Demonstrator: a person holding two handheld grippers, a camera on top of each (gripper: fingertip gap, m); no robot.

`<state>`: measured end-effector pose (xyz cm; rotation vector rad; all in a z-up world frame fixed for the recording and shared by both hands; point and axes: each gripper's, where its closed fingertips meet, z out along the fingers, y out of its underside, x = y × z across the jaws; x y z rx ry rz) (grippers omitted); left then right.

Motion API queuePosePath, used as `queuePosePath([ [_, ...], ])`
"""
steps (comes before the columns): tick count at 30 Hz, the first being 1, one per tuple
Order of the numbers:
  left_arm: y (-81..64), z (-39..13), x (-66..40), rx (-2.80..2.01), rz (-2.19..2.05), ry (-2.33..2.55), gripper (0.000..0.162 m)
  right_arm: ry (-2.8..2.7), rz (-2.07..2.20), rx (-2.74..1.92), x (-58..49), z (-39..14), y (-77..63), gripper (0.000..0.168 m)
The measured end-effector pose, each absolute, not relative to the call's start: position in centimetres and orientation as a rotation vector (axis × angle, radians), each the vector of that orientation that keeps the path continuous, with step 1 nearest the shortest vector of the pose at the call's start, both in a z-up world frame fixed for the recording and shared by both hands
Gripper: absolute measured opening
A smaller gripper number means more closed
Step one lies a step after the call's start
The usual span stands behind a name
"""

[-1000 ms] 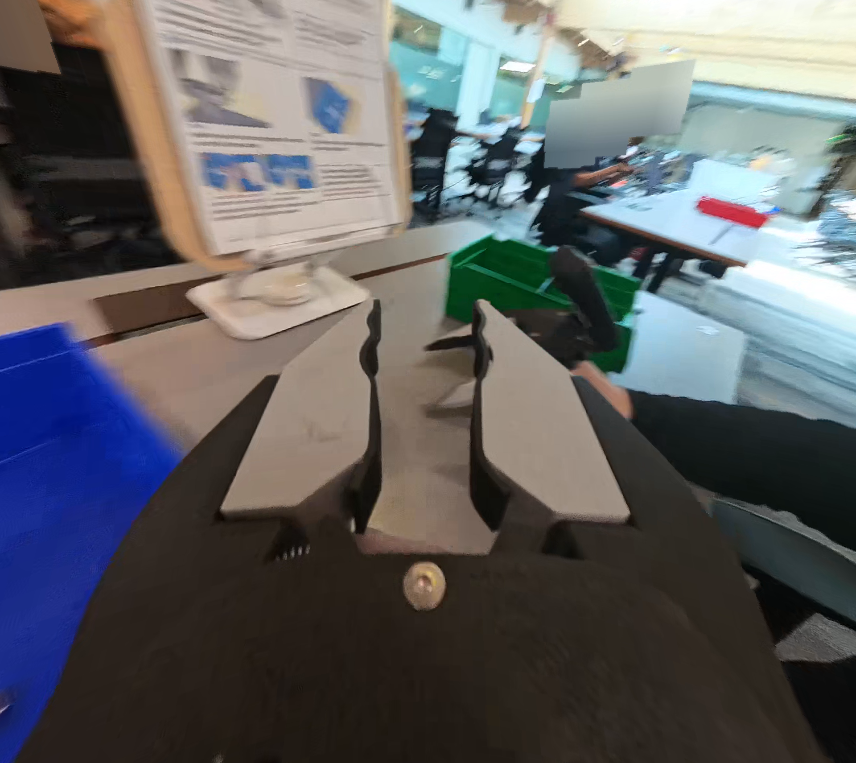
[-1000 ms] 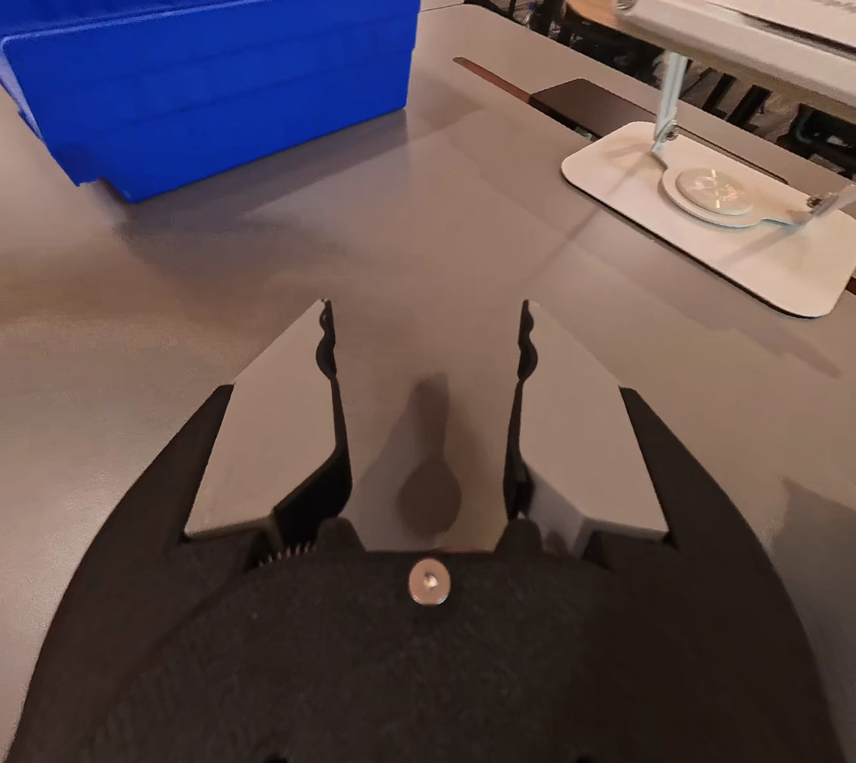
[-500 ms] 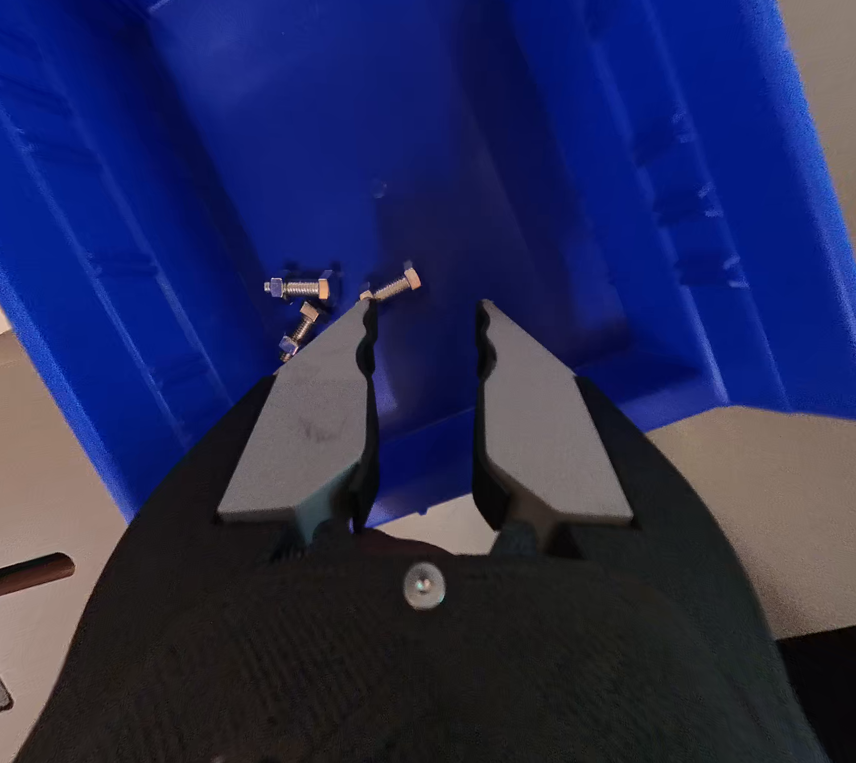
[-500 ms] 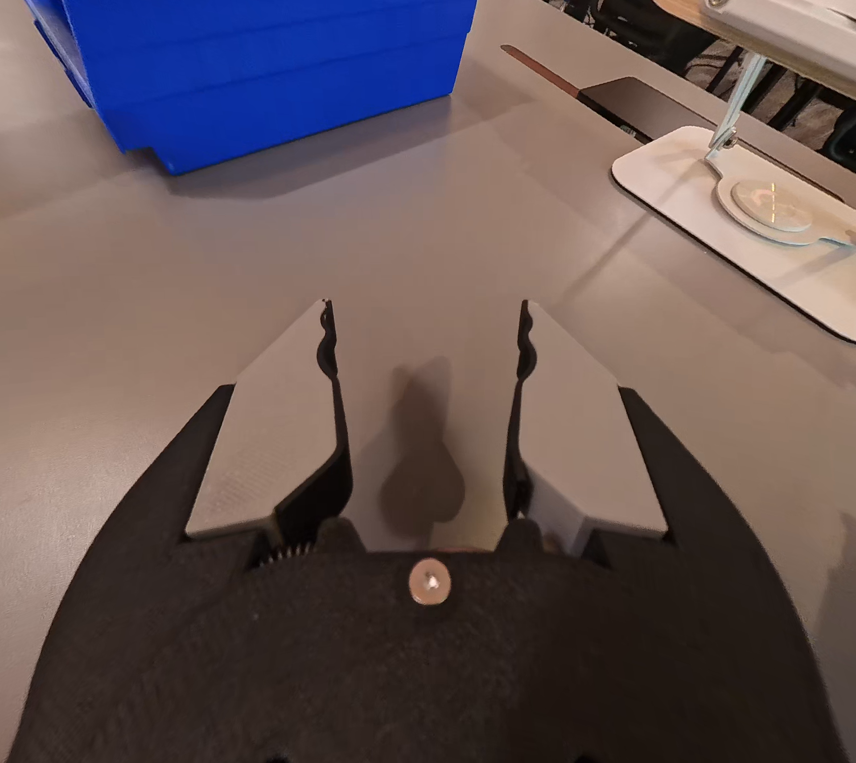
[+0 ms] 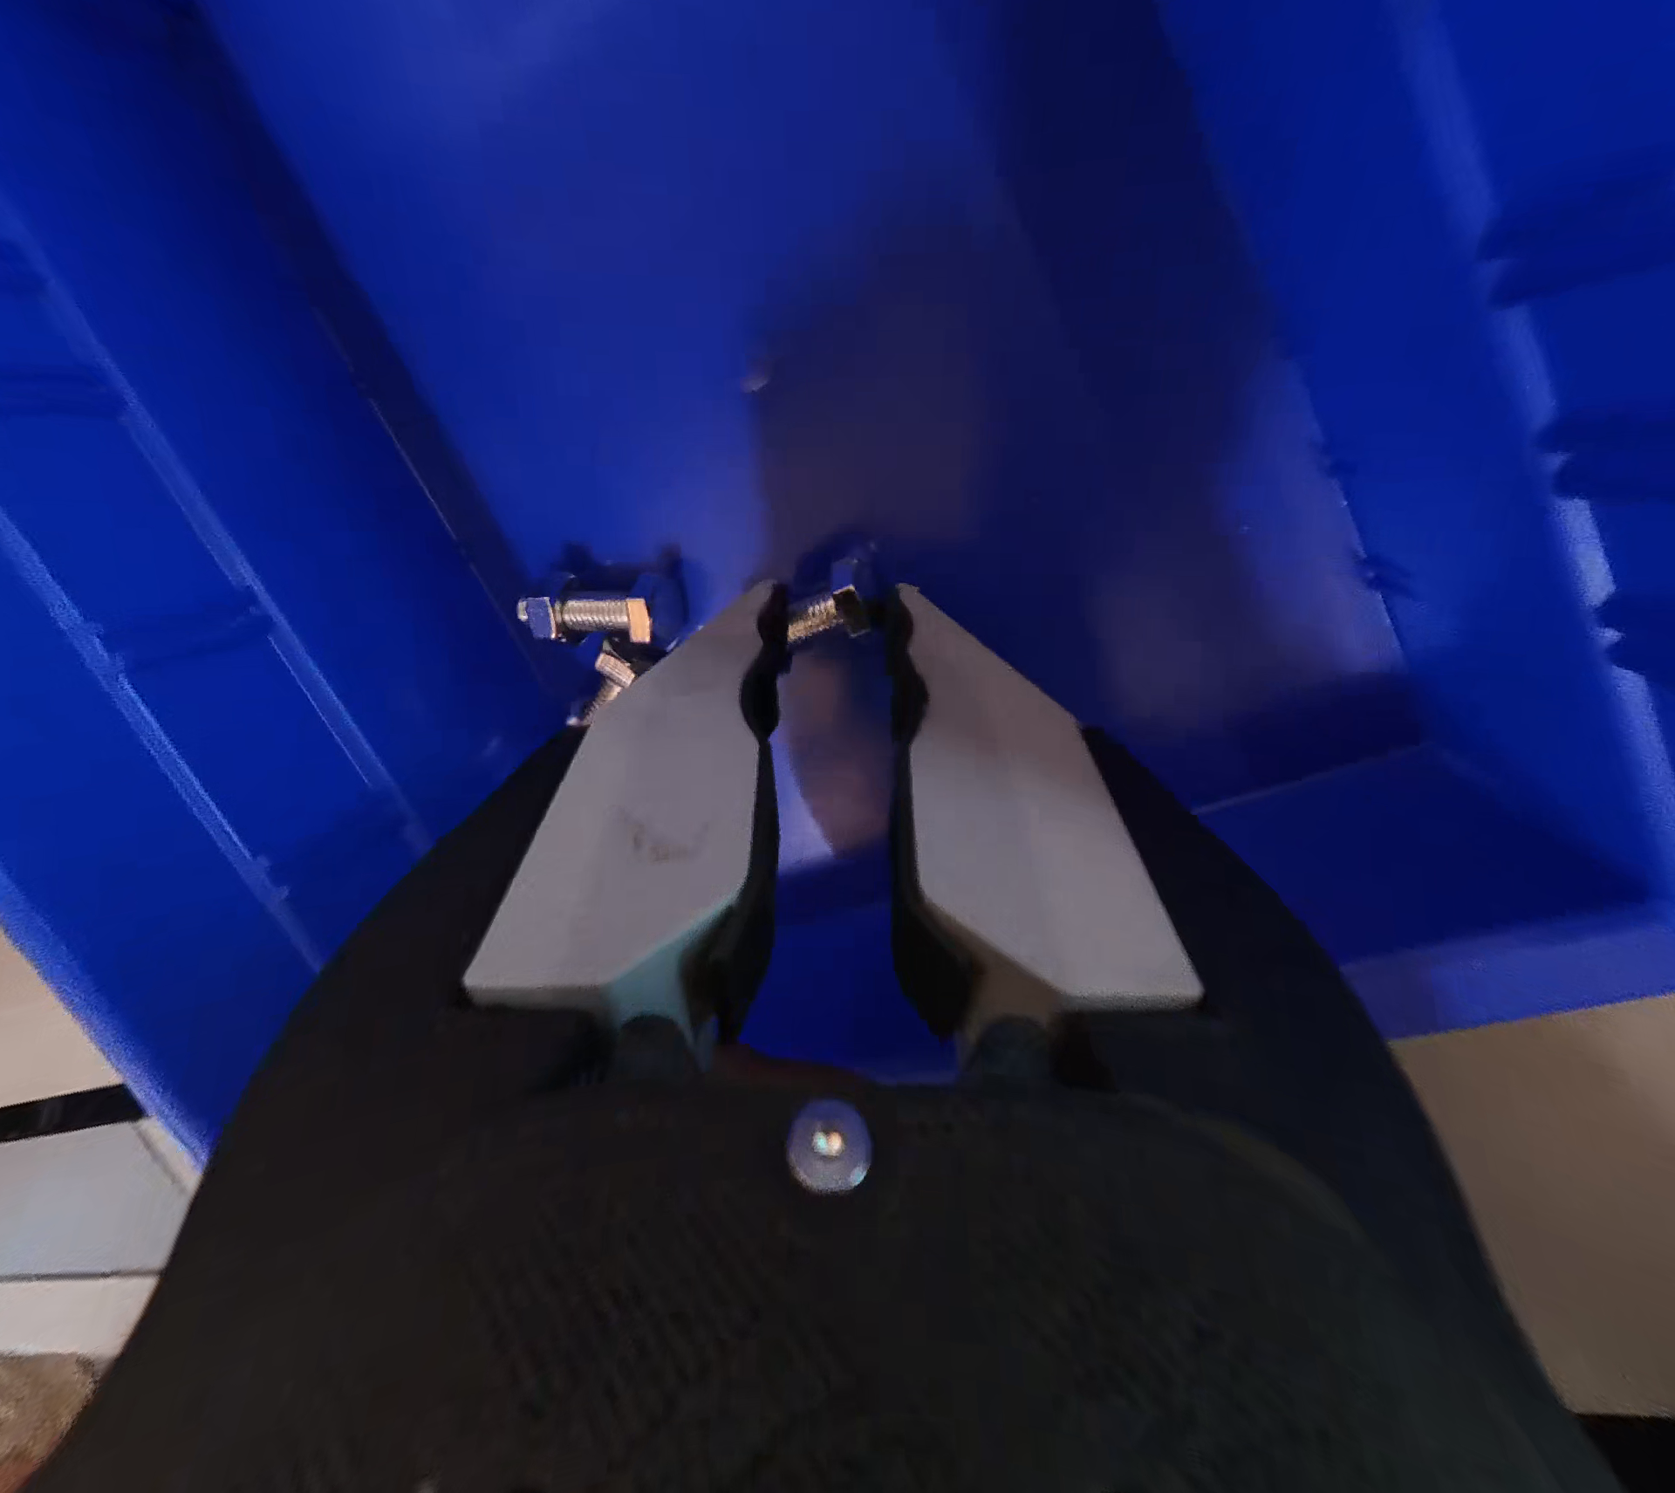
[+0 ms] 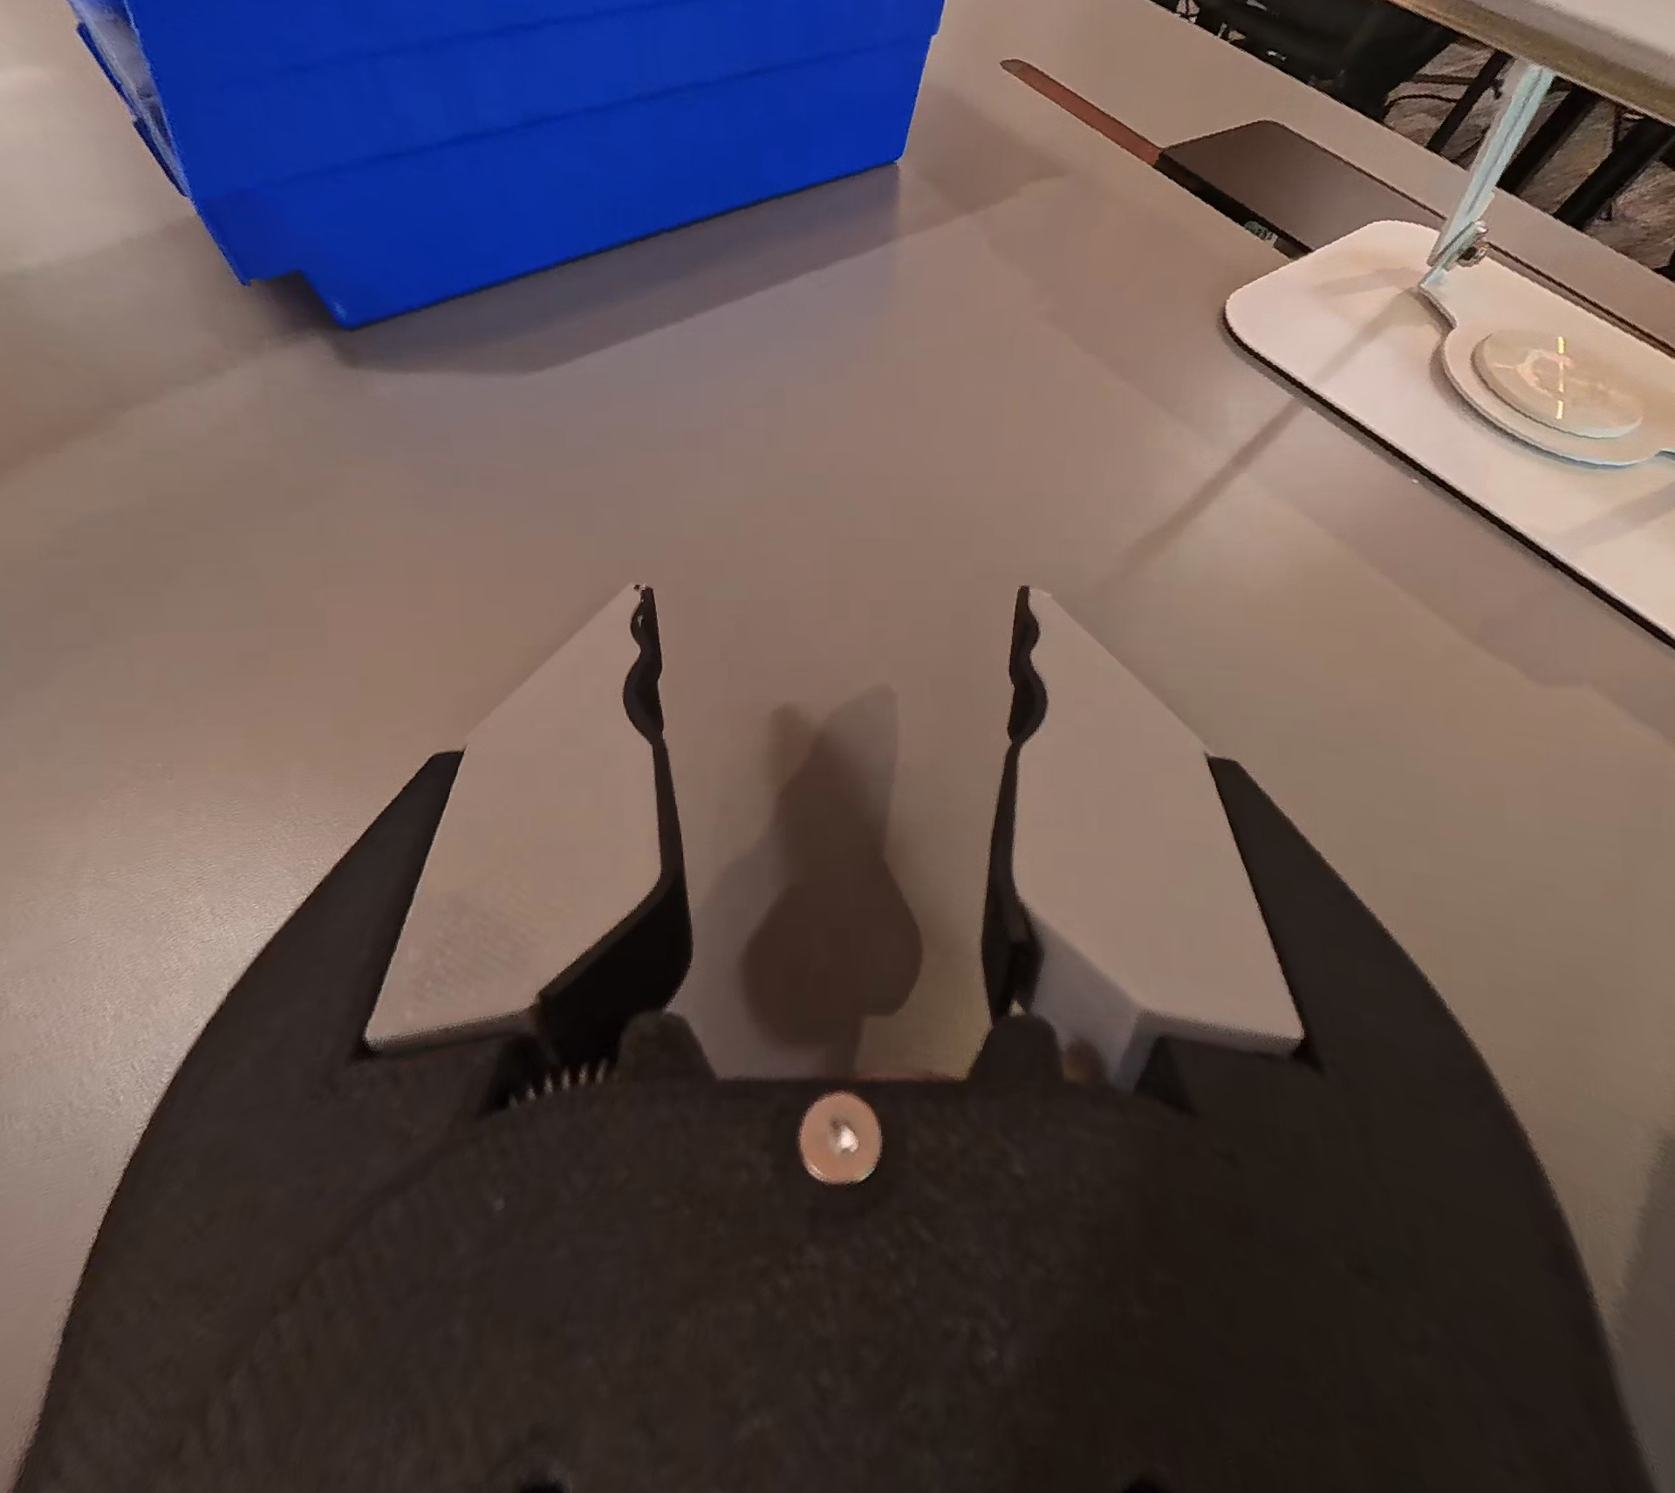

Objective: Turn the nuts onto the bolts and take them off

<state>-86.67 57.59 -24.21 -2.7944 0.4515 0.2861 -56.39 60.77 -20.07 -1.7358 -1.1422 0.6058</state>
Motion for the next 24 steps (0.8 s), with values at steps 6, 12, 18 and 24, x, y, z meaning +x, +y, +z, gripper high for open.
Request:
queuePosePath([
  [6, 57.4, -22.6, -86.3, -2.675, 0.233, 0.436, 0.007, -1.155, 0.591, -1.729, -56.4, -20.1, 60.6, 0.075],
  [12, 57.0, -20.9, -85.5, -2.567, 0.171, 0.401, 0.006, -1.157, 0.602, -1.740, -56.4, -20.3, 60.5, 0.075],
  [18, 57.2, -17.0, -84.3, -2.403, 0.143, 0.396, 0.005, -1.149, 0.632, -1.733, -56.5, -19.9, 60.2, 0.075],
  [24, 57.1, -15.2, -82.5, -2.324, 0.063, 0.408, 0.005, -1.135, 0.693, -1.764, -56.6, -20.2, 60.1, 0.075],
])
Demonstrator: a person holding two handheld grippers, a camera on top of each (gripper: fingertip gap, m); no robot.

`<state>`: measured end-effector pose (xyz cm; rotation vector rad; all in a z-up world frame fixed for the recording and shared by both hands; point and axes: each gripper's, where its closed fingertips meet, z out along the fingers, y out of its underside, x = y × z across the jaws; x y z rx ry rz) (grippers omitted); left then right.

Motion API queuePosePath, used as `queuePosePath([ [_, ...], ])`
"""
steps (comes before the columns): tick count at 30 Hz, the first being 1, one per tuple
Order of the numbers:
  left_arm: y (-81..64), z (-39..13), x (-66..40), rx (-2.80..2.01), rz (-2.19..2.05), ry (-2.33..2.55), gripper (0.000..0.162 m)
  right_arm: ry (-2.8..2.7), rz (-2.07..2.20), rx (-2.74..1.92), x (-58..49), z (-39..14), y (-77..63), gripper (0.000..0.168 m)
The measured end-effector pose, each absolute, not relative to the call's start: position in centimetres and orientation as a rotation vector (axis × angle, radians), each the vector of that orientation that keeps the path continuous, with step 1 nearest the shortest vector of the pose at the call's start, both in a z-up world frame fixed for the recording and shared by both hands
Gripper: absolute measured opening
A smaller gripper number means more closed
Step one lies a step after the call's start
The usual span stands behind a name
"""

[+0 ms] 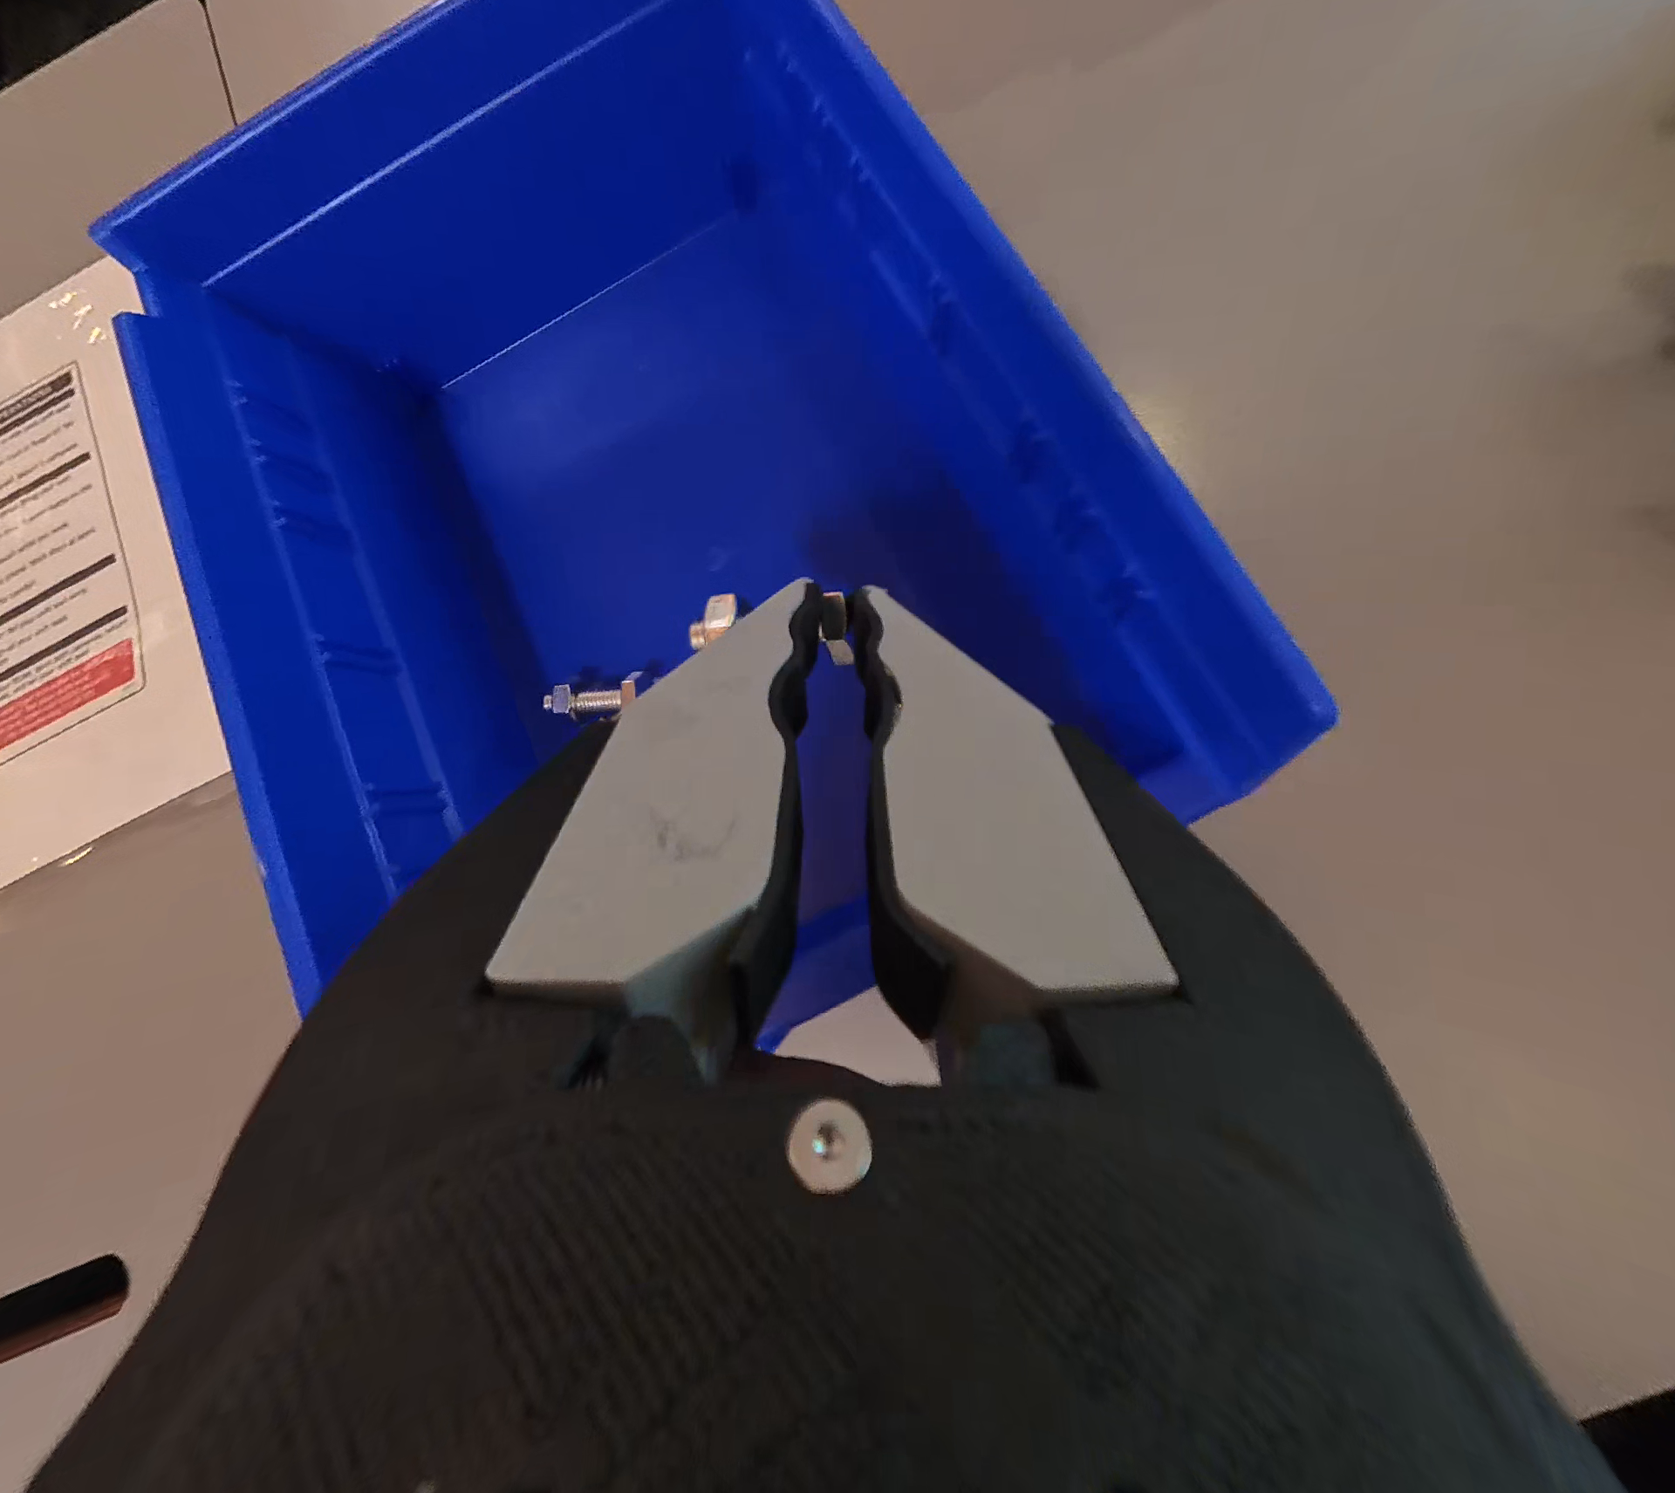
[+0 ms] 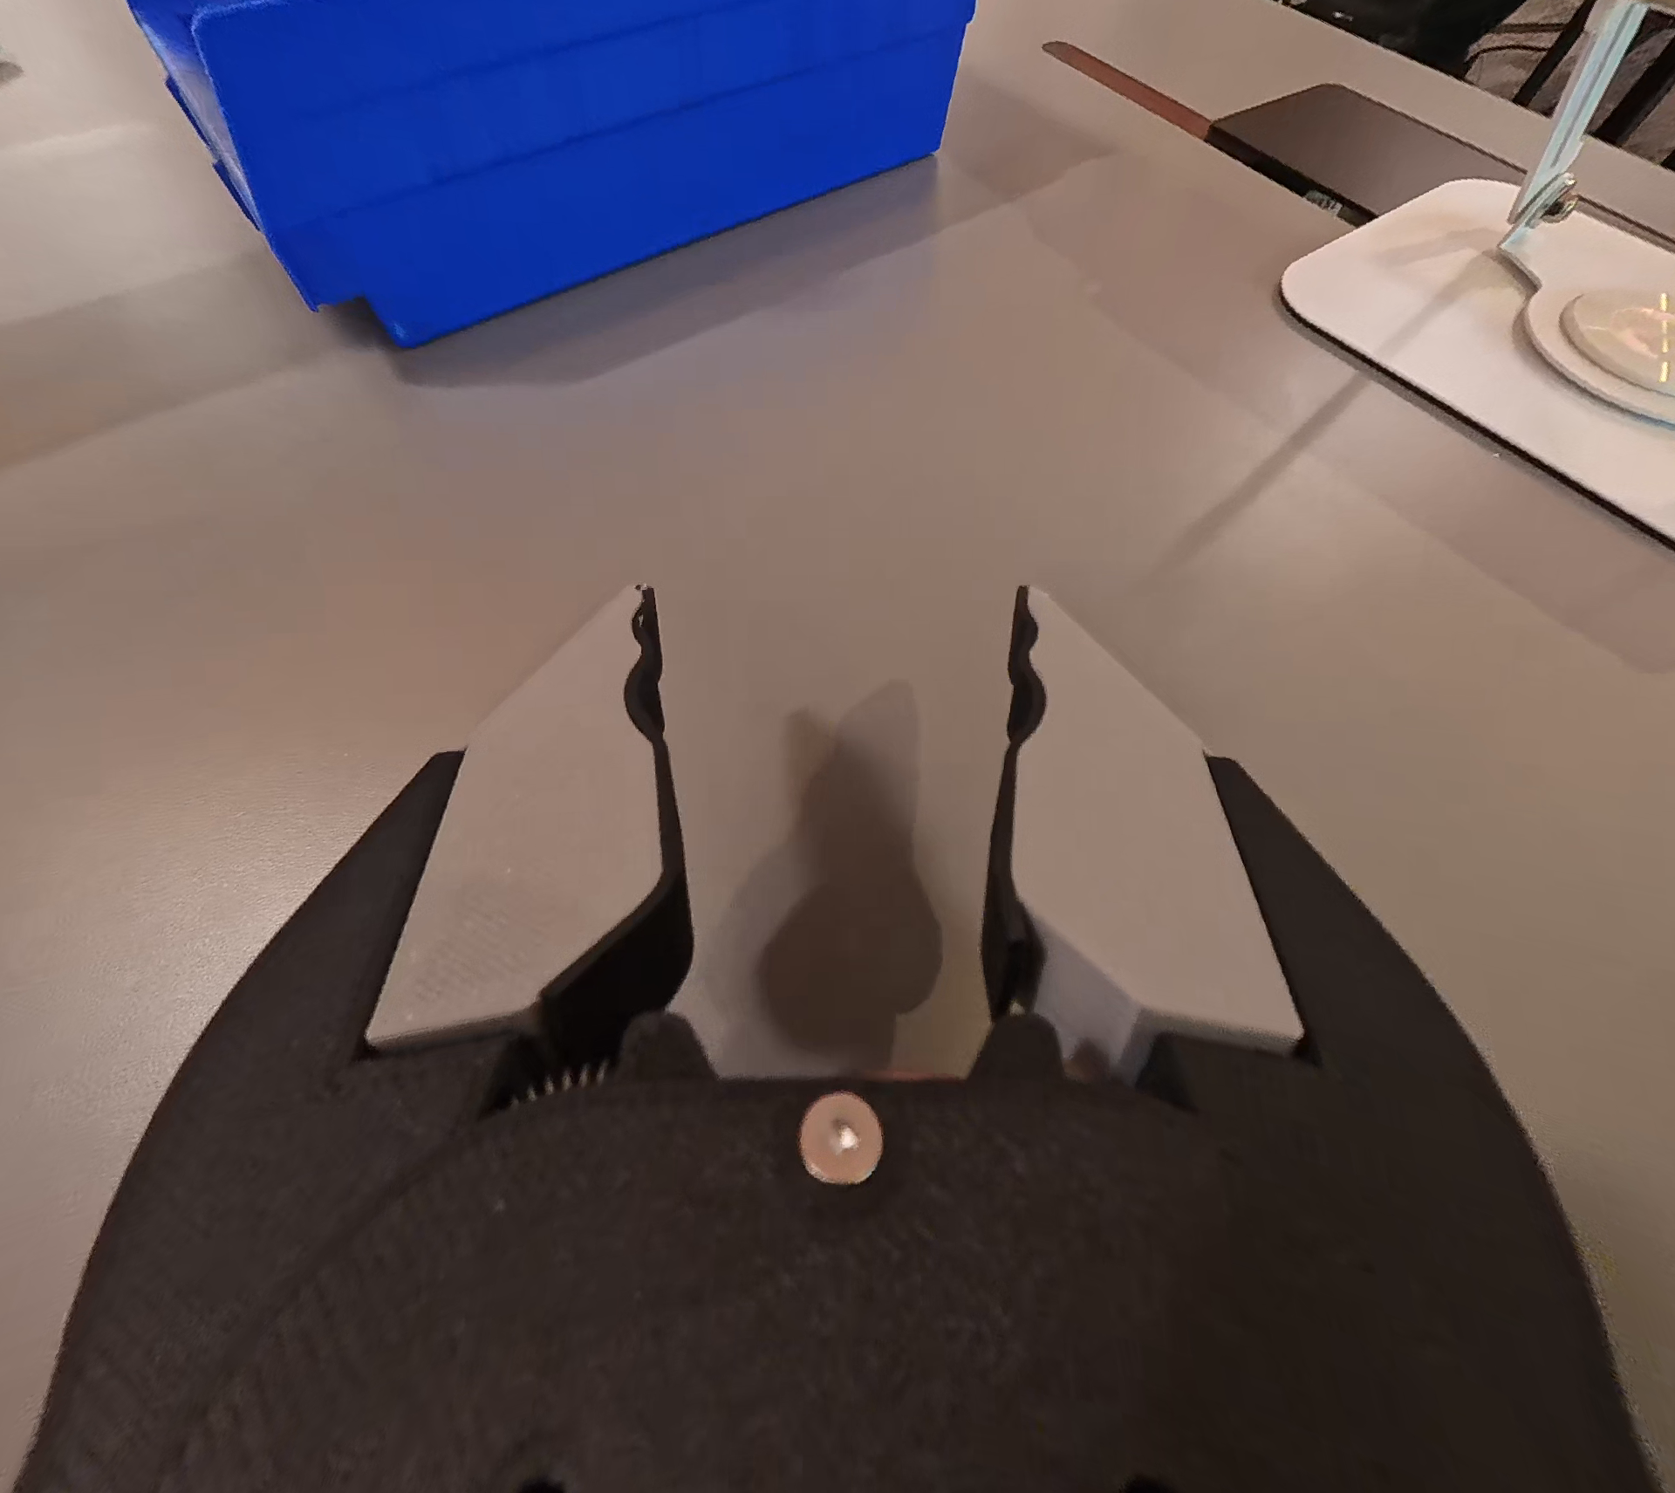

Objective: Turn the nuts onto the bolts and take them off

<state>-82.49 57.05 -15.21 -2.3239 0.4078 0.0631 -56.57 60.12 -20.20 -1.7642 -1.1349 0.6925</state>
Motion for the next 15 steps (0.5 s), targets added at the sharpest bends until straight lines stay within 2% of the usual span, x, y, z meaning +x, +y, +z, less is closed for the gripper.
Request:
queuePosePath([
  [15, 57.5, -13.3, -80.5, -2.251, -0.098, 0.407, 0.005, -1.137, 0.686, -1.736, -56.7, -19.6, 59.9, 0.074],
])
